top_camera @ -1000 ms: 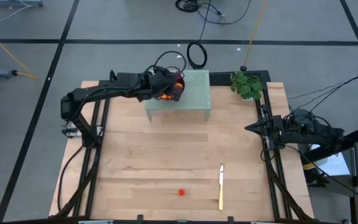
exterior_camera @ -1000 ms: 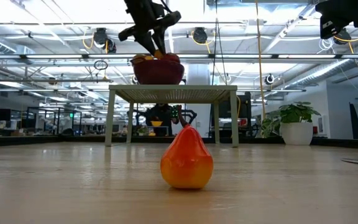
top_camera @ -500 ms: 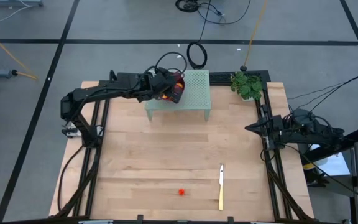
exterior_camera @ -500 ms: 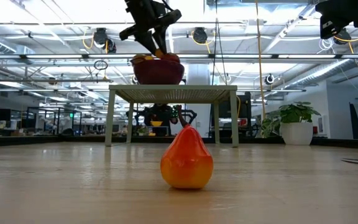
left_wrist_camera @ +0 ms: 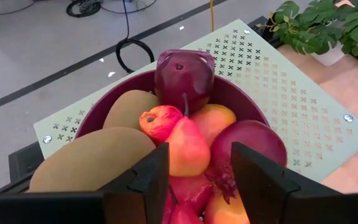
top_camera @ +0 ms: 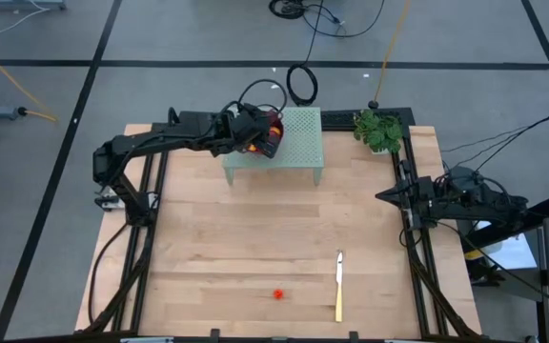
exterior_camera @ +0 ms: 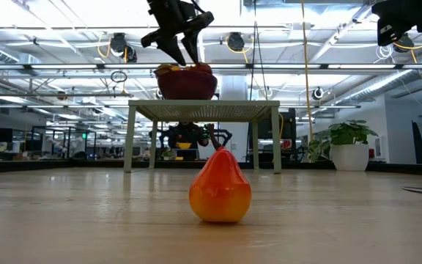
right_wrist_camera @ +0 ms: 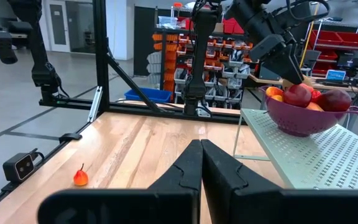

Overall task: Pick & Place Fruit
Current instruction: Put the orange peach in the red strainer bowl on the shelf

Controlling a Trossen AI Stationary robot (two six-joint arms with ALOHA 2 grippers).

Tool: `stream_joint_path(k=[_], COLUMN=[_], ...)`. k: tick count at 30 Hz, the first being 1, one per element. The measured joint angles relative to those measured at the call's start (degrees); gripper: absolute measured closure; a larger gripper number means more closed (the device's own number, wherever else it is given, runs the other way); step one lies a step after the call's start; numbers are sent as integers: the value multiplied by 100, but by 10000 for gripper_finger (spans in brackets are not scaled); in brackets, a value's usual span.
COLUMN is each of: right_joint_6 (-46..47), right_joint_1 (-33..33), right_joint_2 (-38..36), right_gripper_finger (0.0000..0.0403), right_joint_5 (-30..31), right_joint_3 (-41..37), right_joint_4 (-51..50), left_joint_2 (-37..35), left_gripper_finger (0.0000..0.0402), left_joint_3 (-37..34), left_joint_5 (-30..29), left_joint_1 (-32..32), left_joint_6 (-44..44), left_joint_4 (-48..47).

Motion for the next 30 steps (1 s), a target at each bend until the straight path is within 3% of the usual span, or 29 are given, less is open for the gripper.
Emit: stream_joint_path(k=[16, 23, 30], right_joint_6=[2, -4, -15], right_joint_1=[1, 1, 2], right_joint_2=[0, 0, 0], right_gripper_finger=[403, 403, 403], right_joint_5=[0, 0, -2], right_joint_3=[-2, 0, -2], right_joint_4=[4, 4, 2], left_joint_2=[-515, -546, -546], left_gripper_finger=[213, 233, 274], left_joint_3=[0, 0, 0], left_joint_5=[45, 192, 320], left_joint_1=[-176, -929, -2009], left_joint_6=[-50, -610, -2112], left_joint_4=[266, 260, 378])
